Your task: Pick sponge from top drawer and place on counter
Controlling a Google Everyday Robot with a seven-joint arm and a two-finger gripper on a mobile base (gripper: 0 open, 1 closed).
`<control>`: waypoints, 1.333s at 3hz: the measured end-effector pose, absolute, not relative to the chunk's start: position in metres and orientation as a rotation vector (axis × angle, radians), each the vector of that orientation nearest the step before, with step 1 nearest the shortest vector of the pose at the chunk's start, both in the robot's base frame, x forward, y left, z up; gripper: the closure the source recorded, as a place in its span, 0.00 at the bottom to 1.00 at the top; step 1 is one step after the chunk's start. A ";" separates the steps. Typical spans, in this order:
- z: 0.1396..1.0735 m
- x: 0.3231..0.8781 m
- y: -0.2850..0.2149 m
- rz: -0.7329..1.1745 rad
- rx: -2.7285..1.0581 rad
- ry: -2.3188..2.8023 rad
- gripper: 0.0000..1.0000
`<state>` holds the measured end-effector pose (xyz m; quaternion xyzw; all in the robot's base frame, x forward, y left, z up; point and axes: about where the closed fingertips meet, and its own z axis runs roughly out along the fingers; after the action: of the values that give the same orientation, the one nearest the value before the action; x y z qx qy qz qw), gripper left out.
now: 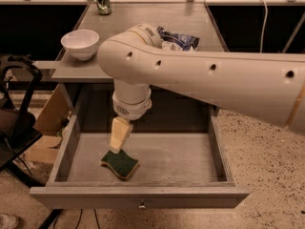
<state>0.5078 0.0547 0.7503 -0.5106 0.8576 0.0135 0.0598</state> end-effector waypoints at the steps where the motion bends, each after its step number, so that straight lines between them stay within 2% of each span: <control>1: 0.712 0.513 0.078 0.024 -1.513 2.687 0.00; 4: 0.645 0.521 0.106 0.108 -1.238 2.972 0.00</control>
Offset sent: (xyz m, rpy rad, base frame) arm 0.0292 0.0584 -0.1105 -0.1121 0.2090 -0.2968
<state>0.5212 0.1058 0.6445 -0.3839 0.9219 0.0335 -0.0399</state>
